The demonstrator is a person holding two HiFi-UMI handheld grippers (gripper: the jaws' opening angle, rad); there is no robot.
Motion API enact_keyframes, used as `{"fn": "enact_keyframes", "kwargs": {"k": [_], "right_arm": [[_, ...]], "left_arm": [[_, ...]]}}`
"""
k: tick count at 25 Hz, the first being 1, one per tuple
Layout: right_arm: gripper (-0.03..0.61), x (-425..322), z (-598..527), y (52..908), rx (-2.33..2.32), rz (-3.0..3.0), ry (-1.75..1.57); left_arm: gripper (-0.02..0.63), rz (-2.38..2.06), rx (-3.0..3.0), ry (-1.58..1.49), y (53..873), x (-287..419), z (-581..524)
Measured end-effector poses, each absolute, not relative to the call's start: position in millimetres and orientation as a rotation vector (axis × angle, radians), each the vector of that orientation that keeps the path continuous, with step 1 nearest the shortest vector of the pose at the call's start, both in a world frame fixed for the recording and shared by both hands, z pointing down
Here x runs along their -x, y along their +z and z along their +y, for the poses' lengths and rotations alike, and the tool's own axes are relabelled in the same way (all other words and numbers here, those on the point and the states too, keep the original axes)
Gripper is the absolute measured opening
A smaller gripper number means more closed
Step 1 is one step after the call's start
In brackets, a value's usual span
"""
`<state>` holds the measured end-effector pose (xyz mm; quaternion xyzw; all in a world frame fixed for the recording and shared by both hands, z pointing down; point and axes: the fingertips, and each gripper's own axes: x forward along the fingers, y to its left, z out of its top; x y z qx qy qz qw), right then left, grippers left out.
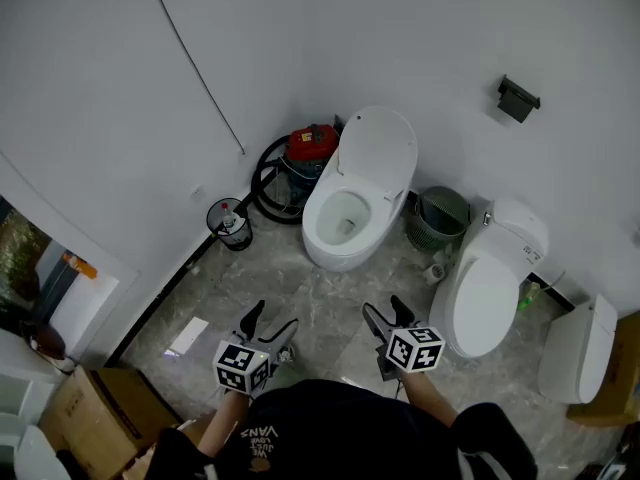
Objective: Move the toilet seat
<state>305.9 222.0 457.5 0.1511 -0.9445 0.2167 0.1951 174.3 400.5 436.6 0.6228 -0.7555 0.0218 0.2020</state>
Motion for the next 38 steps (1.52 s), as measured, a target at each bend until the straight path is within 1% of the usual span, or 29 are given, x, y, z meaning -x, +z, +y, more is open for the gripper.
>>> {"fn": "enact_keyframes", "kwargs": {"k": [2,5,13,17,27,38], "right_arm": [[0.315,-291,214,465,-0.466,-2.615,0.622],[0.329,-264,203,469,-0.531,-2.592,0.669],[0.33,-203,186,476,-0.721,-2.572,0.776],[0.33,-187,184,477,-0.792,-2.566,0.844],[0.328,-196,149,502,-0.906,-2.451,0.893],[0.328,-152,40,526,-0.833,-2.404,0.876]], "left_arm": [[0.374,-2.071,-1.739,0.071,443,-155,393],[0.391,-2.028,-1.76,0.088,445,-120,378],[0.391,-1.928,-1.851,0.152,451,-31,357],[0.391,-1.89,-1.868,0.162,460,-1,347],[0.391,-1.76,-1.901,0.118,485,4,296],[0.391,-1.743,-1.815,0.133,506,45,192]]}}
